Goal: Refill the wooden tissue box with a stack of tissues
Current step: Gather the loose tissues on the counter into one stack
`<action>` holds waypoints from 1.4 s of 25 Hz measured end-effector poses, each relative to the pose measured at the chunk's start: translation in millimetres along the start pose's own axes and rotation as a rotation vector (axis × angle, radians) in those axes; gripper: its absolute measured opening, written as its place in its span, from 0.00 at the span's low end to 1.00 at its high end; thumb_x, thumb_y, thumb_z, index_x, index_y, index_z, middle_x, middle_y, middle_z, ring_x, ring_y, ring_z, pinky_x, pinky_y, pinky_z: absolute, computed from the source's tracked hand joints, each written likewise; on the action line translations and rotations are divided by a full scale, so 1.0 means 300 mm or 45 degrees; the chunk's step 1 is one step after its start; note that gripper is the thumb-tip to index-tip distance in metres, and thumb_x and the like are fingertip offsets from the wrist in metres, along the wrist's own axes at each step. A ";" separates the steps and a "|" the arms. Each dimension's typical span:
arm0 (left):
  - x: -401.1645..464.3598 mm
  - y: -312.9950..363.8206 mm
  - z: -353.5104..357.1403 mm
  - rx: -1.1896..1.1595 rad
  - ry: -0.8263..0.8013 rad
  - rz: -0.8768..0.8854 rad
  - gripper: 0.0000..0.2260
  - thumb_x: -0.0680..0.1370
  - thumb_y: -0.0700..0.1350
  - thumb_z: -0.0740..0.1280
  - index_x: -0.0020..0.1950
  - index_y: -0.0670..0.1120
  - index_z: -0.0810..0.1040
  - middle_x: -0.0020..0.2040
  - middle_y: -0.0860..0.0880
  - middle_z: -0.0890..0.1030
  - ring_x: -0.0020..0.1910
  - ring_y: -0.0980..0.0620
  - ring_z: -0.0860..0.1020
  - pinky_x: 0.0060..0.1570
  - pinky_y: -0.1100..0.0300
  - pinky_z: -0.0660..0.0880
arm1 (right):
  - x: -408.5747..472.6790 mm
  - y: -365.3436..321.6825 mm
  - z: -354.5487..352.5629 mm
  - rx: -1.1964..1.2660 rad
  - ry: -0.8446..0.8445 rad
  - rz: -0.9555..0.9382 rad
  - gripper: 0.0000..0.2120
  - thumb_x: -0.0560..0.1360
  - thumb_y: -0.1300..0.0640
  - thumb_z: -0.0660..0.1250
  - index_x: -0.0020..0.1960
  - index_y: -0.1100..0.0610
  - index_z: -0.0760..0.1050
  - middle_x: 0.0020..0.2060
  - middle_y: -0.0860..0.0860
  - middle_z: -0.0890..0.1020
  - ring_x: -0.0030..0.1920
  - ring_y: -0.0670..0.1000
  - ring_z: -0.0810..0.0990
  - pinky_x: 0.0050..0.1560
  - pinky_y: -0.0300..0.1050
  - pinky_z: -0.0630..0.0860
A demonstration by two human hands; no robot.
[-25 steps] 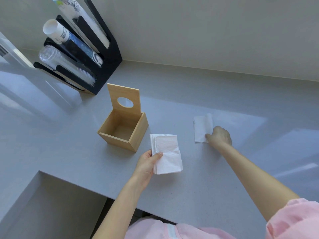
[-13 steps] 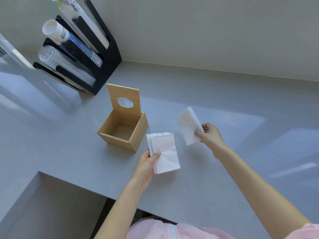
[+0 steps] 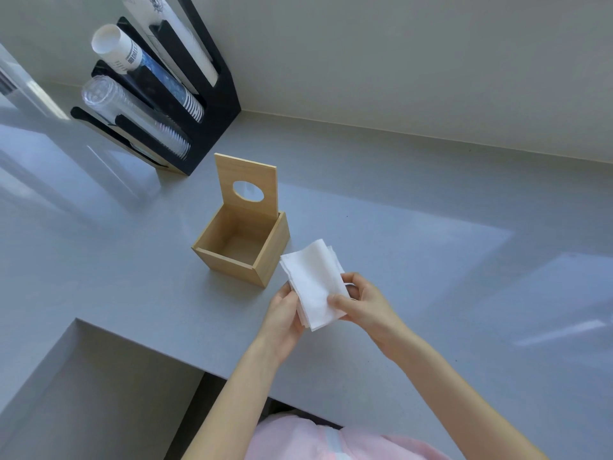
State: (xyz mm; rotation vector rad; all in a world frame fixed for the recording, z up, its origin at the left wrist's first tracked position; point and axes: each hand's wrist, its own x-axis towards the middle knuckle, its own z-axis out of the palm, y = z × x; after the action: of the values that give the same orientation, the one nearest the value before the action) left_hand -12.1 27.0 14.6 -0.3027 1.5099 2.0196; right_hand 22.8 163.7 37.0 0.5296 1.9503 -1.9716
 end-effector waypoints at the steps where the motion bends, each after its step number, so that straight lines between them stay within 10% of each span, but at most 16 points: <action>1: -0.001 -0.003 0.000 -0.022 0.018 -0.012 0.12 0.78 0.39 0.59 0.60 0.39 0.75 0.59 0.37 0.78 0.52 0.41 0.78 0.51 0.50 0.74 | 0.000 0.010 0.004 -0.064 0.040 0.005 0.12 0.73 0.65 0.63 0.54 0.54 0.71 0.49 0.54 0.81 0.46 0.51 0.80 0.54 0.49 0.78; 15: -0.007 -0.028 0.000 -0.215 -0.129 -0.026 0.25 0.79 0.59 0.49 0.64 0.44 0.73 0.59 0.41 0.80 0.59 0.45 0.78 0.59 0.49 0.74 | 0.003 0.047 0.050 -0.320 0.301 -0.060 0.15 0.73 0.61 0.64 0.57 0.56 0.66 0.39 0.40 0.72 0.37 0.37 0.73 0.27 0.26 0.68; 27: -0.013 -0.037 -0.032 -0.132 0.073 0.087 0.07 0.79 0.41 0.59 0.50 0.48 0.76 0.40 0.53 0.86 0.40 0.56 0.84 0.37 0.63 0.80 | -0.010 0.067 0.012 -0.329 0.249 -0.007 0.16 0.72 0.58 0.66 0.59 0.53 0.69 0.39 0.42 0.75 0.37 0.39 0.75 0.31 0.31 0.68; 35: -0.039 -0.016 -0.021 -0.082 0.011 0.090 0.07 0.78 0.40 0.60 0.50 0.48 0.77 0.42 0.52 0.85 0.41 0.55 0.83 0.37 0.63 0.80 | -0.002 0.035 -0.060 -0.167 0.002 0.159 0.30 0.73 0.43 0.64 0.71 0.51 0.62 0.59 0.44 0.74 0.63 0.48 0.73 0.67 0.46 0.68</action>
State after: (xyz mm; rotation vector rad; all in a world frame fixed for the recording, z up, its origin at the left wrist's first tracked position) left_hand -1.1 18.3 14.5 -0.2877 1.4821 2.1279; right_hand 29.1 181.5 28.0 0.6032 1.9801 -1.7552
